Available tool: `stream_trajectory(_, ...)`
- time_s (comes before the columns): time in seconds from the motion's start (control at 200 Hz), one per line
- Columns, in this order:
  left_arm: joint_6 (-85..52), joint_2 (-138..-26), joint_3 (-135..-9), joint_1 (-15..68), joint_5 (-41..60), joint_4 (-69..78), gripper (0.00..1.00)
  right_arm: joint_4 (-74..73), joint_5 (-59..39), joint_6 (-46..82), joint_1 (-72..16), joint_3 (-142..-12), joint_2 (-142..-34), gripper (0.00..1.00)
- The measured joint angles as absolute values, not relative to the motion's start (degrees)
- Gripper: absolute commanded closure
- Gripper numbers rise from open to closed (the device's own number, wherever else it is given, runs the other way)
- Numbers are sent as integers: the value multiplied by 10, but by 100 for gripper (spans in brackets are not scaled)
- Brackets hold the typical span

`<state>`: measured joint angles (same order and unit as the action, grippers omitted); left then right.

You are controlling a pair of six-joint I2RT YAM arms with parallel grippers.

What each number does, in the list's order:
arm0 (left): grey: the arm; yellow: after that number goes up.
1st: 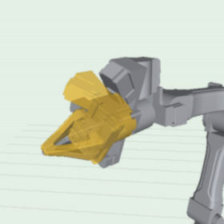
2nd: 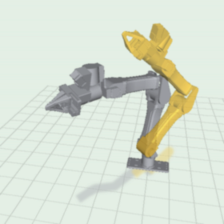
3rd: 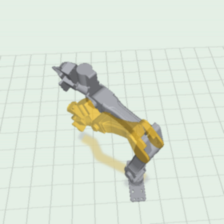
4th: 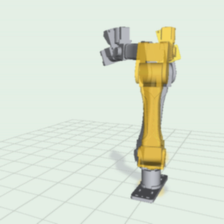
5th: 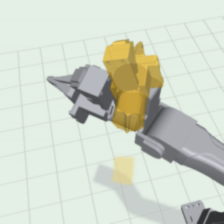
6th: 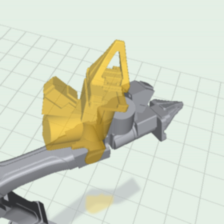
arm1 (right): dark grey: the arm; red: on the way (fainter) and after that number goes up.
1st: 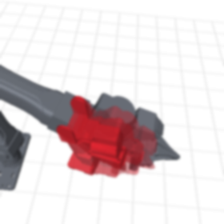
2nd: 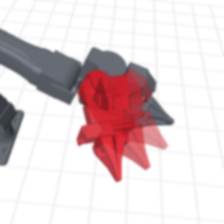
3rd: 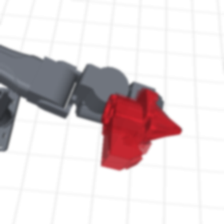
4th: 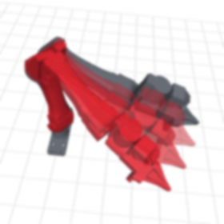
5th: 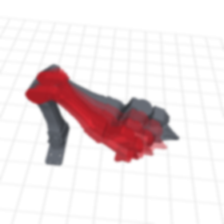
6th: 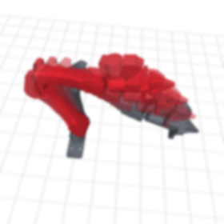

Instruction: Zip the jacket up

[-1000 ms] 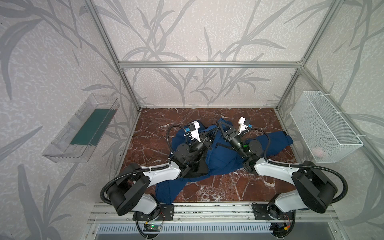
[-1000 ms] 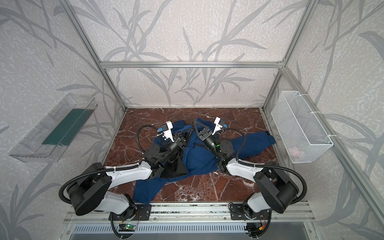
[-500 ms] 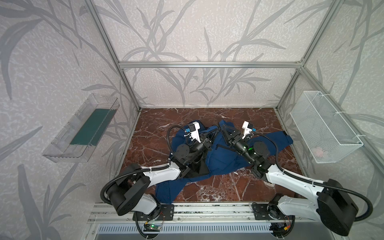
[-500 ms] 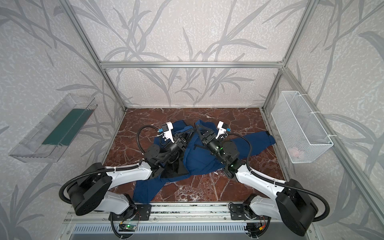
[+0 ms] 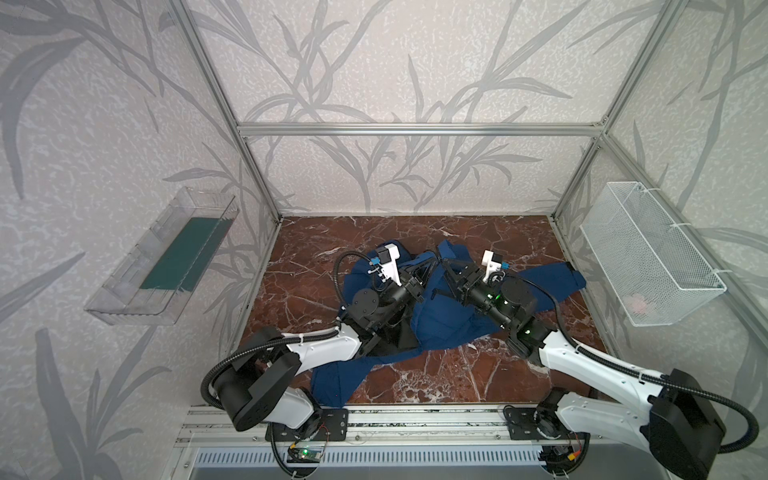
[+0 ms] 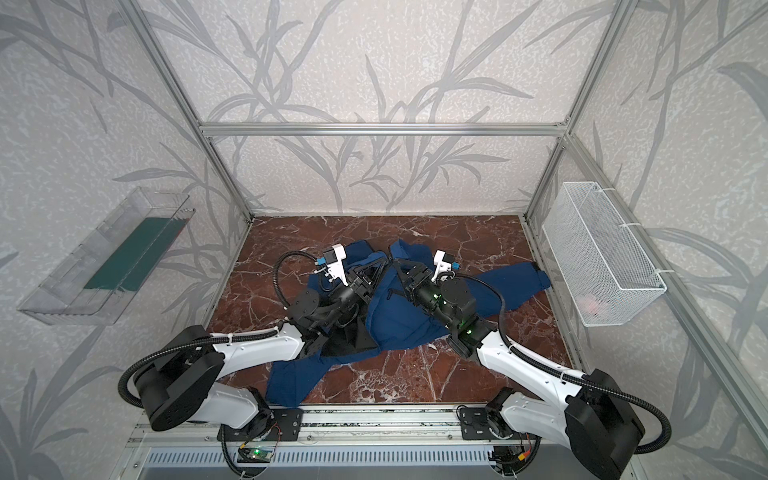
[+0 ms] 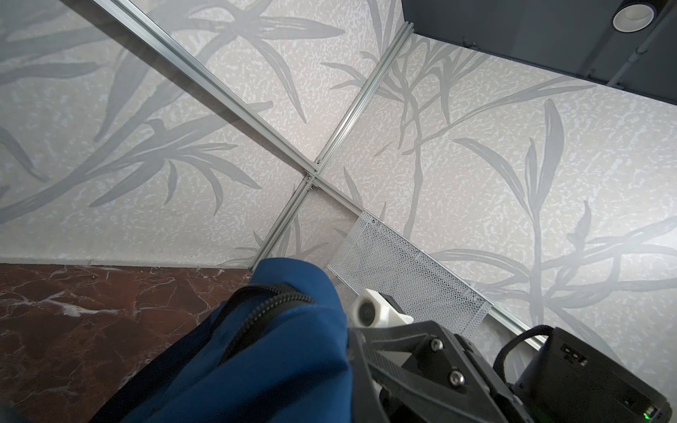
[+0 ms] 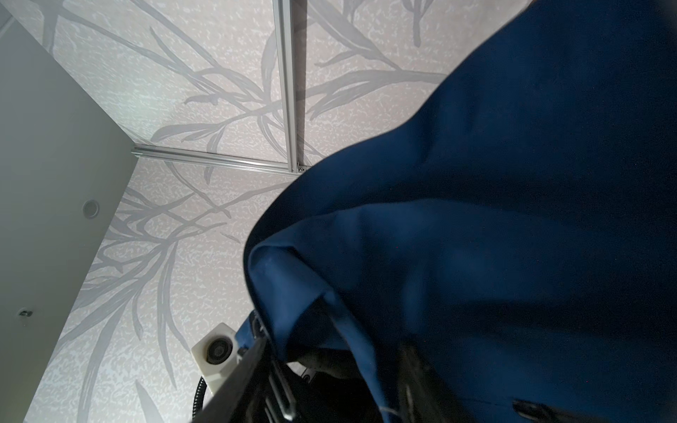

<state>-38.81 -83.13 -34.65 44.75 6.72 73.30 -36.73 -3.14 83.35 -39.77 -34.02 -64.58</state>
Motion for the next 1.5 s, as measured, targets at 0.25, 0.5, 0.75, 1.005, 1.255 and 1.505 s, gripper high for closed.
stream_trajectory(0.25,-388,-831,-347,449,67,733,100,-289,-20,836,-398,-341,-569,38)
stream_trajectory(0.5,-388,-831,-347,449,67,733,100,-269,-41,844,-398,-368,-565,38)
stream_trajectory(0.75,-388,-831,-347,451,67,733,100,-294,-79,860,-398,-372,-622,48)
stream_trajectory(1.005,-388,-831,-347,452,67,733,100,-315,-86,868,-401,-375,-622,60)
stream_trajectory(1.255,-388,-831,-347,453,67,733,100,-315,-75,868,-401,-375,-604,75)
stream_trajectory(1.505,-388,-831,-347,453,68,733,100,-316,-67,870,-401,-375,-602,89)
